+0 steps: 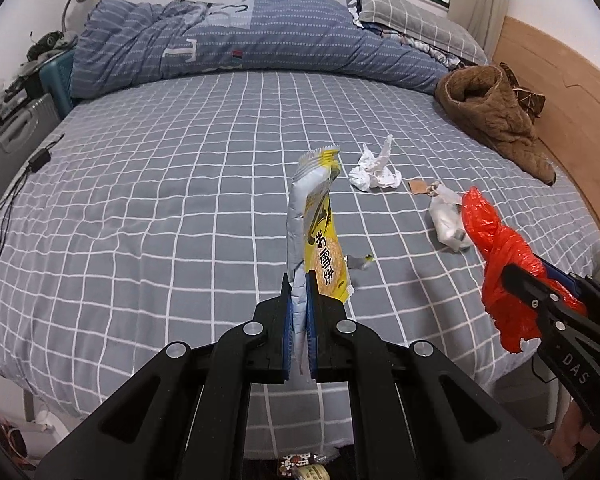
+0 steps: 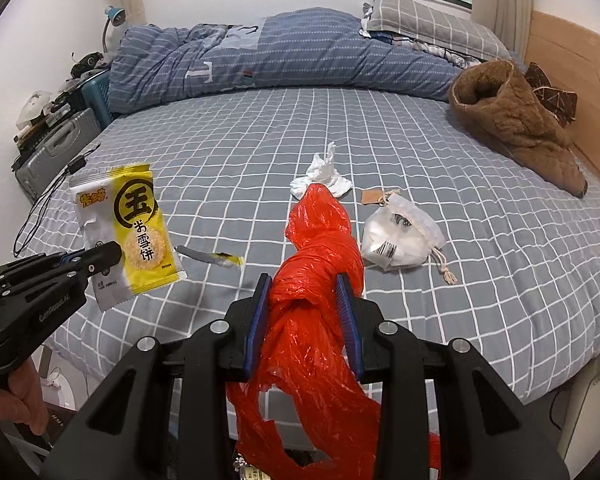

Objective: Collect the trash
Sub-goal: 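Lift the yellow wrapper and red bag and carry them to the bin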

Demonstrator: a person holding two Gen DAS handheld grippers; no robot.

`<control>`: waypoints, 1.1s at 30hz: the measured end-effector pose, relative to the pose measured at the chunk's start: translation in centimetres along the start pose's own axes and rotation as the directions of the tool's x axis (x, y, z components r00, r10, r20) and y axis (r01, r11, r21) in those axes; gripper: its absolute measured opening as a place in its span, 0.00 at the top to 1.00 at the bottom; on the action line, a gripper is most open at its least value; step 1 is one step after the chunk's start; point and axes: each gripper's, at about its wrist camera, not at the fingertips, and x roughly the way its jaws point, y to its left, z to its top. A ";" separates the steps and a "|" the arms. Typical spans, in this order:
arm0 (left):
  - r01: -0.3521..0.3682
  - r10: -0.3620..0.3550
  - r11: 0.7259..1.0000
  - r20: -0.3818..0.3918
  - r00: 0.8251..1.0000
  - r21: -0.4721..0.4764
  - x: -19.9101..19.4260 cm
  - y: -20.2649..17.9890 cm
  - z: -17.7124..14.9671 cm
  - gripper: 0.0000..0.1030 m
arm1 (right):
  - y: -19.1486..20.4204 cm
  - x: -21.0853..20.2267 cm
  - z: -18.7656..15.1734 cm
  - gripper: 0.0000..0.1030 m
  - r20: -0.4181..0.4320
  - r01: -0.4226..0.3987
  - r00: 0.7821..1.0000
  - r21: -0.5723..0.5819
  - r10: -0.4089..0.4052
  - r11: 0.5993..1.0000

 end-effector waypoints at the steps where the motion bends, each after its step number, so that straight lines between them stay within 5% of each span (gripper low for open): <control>1: 0.000 0.000 1.000 0.002 1.000 0.001 -0.3 0.0 -0.2 0.95 | 0.3 -0.3 -0.2 0.69 0.001 -0.002 1.000 -0.001 0.002 1.000; 33: -0.015 0.016 0.999 0.029 0.999 -0.037 -9.5 1.2 -8.5 0.95 | 4.6 -7.8 -7.0 0.69 0.003 -0.025 1.000 -0.033 0.025 0.999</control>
